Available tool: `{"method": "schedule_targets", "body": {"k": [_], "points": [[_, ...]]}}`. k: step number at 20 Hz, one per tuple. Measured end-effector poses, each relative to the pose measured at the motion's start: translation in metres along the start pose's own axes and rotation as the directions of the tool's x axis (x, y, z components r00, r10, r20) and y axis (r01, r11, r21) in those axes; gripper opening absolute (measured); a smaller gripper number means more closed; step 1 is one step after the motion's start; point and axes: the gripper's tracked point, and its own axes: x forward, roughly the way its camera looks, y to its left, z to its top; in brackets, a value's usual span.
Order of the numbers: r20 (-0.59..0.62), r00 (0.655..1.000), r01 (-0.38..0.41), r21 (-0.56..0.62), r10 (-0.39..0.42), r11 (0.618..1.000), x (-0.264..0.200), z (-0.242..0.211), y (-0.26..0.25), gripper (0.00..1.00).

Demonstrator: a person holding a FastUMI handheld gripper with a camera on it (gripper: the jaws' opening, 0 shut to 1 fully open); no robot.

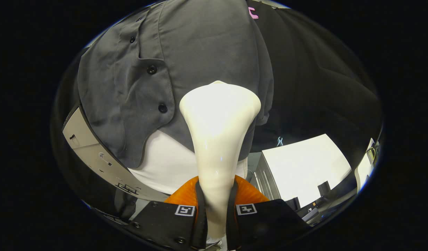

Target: Iron the clothes twice with a garment steamer, once on the left side and once on the right side.

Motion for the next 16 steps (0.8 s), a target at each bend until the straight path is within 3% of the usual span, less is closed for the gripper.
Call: {"method": "schedule_targets", "body": {"k": [9, 16], "points": [[-0.061, 0.998, 0.032, 0.031, -0.03, 0.999, 0.0, -0.044, -0.011, 0.29], [-0.024, 0.996, 0.082, 0.058, -0.08, 0.995, -0.037, -0.038, -0.012, 0.29]]}}
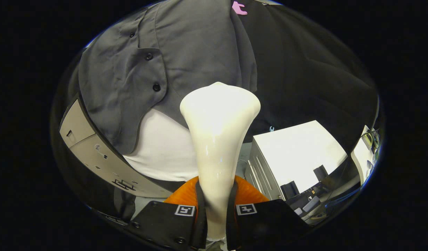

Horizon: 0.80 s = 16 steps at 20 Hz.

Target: Iron the clothes twice with a garment steamer, once on the left side and once on the right side.

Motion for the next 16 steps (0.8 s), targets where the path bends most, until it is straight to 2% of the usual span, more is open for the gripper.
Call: {"method": "schedule_targets", "body": {"k": [10, 16], "points": [[0.141, 0.989, 0.028, 0.055, -0.035, 0.998, -0.082, 0.059, 0.035, 0.29], [0.274, 0.961, 0.028, 0.052, -0.041, 0.998, -0.133, 0.111, 0.071, 0.29]]}}
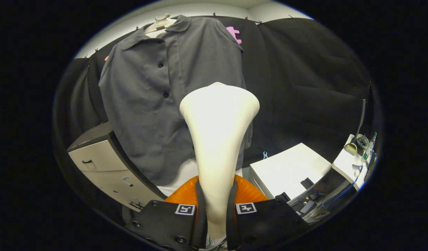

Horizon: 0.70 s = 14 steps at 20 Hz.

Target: Iron the clothes twice with a garment steamer, once on the left side and once on the right side.

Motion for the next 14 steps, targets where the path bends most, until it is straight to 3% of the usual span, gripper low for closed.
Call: {"method": "schedule_targets", "body": {"k": [7, 14], "points": [[0.138, 0.99, -0.037, -0.029, 0.041, 0.999, -0.054, 0.068, 0.059, 0.29], [0.346, 0.934, -0.069, -0.066, 0.088, 0.995, -0.13, 0.17, 0.101, 0.29]]}}
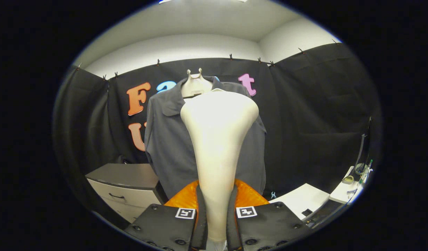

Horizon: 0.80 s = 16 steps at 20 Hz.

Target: Iron the clothes twice with a garment steamer, once on the left side and once on the right side.

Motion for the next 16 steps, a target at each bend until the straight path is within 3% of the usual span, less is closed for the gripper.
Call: {"method": "schedule_targets", "body": {"k": [4, 7, 16], "points": [[0.101, 0.995, -0.014, -0.028, 0.016, 1.0, -0.02, 0.049, 0.016, 0.29], [0.149, 0.989, -0.016, -0.059, 0.024, 0.998, -0.047, 0.057, 0.018, 0.29], [0.169, 0.985, -0.012, -0.067, 0.023, 0.998, -0.052, 0.056, 0.017, 0.29]]}}
